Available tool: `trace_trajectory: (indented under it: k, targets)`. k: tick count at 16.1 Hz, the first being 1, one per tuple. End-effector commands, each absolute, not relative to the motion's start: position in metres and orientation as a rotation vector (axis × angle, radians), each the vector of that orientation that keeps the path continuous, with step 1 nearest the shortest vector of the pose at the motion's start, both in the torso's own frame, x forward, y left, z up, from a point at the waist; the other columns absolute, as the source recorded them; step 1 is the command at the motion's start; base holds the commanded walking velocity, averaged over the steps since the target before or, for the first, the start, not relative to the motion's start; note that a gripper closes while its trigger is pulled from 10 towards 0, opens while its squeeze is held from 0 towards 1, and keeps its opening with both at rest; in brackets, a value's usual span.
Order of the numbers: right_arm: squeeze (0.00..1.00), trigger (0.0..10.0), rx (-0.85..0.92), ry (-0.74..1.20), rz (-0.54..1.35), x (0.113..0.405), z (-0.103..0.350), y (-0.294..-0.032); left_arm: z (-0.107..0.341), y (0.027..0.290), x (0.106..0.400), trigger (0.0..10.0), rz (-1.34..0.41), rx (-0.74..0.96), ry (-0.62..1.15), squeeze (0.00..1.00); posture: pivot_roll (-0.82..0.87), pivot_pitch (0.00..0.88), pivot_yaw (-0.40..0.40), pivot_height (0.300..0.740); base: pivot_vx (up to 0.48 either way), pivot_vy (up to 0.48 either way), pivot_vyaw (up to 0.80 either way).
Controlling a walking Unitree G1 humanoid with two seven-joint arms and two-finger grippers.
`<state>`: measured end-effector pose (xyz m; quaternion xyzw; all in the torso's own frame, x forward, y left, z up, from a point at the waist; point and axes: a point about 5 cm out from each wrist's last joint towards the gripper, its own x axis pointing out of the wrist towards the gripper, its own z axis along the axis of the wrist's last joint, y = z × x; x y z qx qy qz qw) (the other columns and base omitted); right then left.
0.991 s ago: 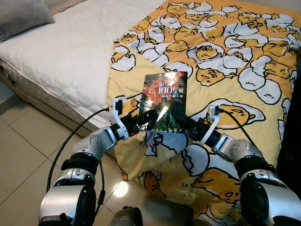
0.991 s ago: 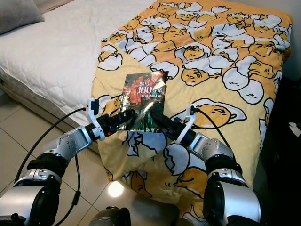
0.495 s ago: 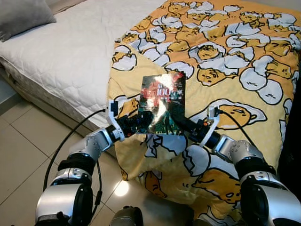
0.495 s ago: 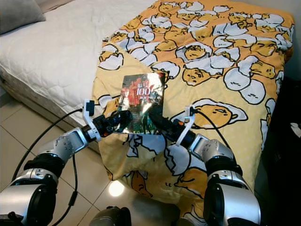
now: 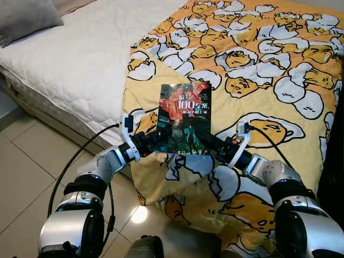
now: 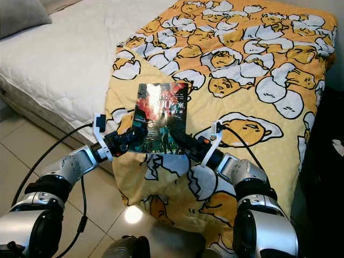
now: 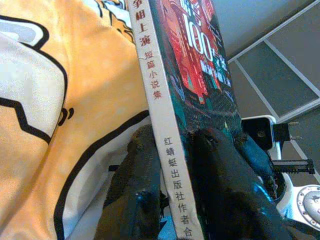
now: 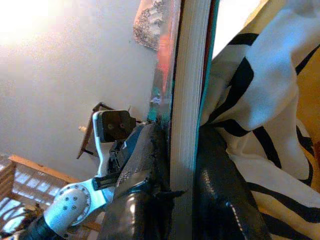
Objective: Clean up the room
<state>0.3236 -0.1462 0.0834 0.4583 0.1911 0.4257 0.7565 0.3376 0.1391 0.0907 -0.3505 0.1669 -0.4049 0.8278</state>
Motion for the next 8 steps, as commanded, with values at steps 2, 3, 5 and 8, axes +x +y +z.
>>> trace_trajectory:
  k: [2,3,5,8]
  targets:
    - [0.0,8.4,0.915,0.395,0.944,0.326,0.086,-0.142,0.093,0.138,0.339,0.0,-0.889,-0.672,0.375,0.0,-0.01,0.084,0.12,0.74,0.0,0.0,0.0]
    - [0.0,10.0,0.888,0.401,0.924,0.326,0.084,-0.142,0.091,0.136,0.339,0.0,-0.896,-0.617,0.387,0.0,-0.01,0.083,0.12,0.74,0.0,0.0,0.0]
    - [1.0,10.0,0.849,0.409,0.85,0.329,0.08,-0.145,0.094,0.136,0.34,0.0,-0.89,-0.579,0.367,0.0,-0.01,0.078,0.122,0.74,0.0,0.0,0.0]
    - [1.0,10.0,0.722,0.38,0.463,0.341,0.068,-0.172,0.113,0.143,0.355,0.0,-0.798,-0.52,0.243,0.0,0.0,0.07,0.125,0.74,0.0,0.0,0.0]
